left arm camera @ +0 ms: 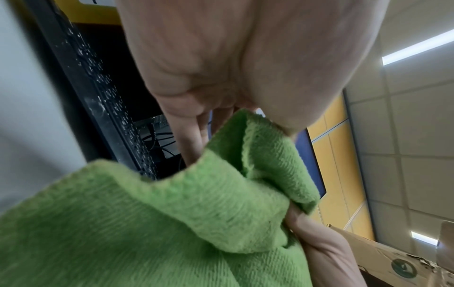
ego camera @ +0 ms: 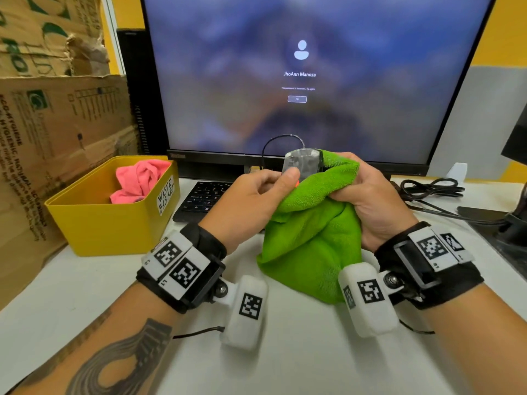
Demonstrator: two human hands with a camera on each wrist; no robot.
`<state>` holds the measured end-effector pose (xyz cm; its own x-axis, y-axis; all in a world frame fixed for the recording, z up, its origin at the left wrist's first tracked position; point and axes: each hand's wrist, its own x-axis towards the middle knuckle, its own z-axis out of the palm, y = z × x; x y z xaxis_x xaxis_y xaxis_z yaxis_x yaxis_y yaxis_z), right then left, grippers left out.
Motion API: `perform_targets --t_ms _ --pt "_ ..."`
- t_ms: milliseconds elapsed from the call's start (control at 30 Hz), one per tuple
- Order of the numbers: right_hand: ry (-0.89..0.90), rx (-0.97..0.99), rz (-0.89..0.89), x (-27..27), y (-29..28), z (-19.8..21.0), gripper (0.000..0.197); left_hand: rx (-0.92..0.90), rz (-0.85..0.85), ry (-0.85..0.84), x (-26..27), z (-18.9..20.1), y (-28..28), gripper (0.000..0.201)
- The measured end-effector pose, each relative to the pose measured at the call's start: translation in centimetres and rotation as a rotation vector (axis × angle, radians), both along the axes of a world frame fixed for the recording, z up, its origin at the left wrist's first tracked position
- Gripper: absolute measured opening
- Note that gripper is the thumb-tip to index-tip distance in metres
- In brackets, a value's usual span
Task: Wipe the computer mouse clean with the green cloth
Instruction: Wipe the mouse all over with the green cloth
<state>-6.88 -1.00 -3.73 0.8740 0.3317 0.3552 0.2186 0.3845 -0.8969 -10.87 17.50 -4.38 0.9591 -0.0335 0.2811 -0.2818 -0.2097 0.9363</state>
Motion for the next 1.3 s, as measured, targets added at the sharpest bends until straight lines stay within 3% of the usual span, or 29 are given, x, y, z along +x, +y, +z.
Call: perform_targets --t_ms 100,300,533,667,767,867,1000,1067,1200,1300 --pt "-0.021 -0.055 -0.073 0.0 0.5 -0.1 0.046 0.027 0.006 -0.01 0.1 -0.4 -0.3 0.027" --pt "-0.14 -0.223 -0.241 0.0 1.0 -0.7 0.041 0.081 0.046 0.018 0.4 -1.1 0.0 0.051" --pt "-0.205 -0.303 -0.295 0.4 0.8 -1.0 0.04 -0.13 0.001 0.114 0.5 -0.8 0.2 0.08" --pt "-0.139 -0.19 -0.34 0.6 0.4 -0.6 0.043 -0.268 -0.005 0.166 0.4 -0.4 0.4 0.067" --pt "-0.218 -0.174 -0.383 0.5 -0.2 0.2 0.052 -0.346 -0.076 0.194 0.2 -0.2 0.4 0.068" --pt "-0.421 -0.265 -0.396 -0.3 0.0 0.8 0.06 -0.368 -0.156 0.21 0.0 0.0 0.3 0.06" --pt "-0.661 -0.415 -0.36 -1.4 0.8 1.0 0.035 -0.399 -0.224 0.199 0.1 0.0 0.4 0.028" --pt "-0.71 -0.51 -0.351 -1.3 0.7 0.9 0.034 -0.38 -0.22 0.194 0.0 0.2 0.4 0.014" --pt "-0.698 -0.61 -0.406 -0.7 -0.2 1.3 0.047 -0.328 -0.204 0.196 0.0 0.2 0.5 0.017" --pt "-0.681 -0.611 -0.486 -0.1 -1.1 1.3 0.047 -0.309 -0.223 0.204 -0.2 0.2 0.3 0.015"
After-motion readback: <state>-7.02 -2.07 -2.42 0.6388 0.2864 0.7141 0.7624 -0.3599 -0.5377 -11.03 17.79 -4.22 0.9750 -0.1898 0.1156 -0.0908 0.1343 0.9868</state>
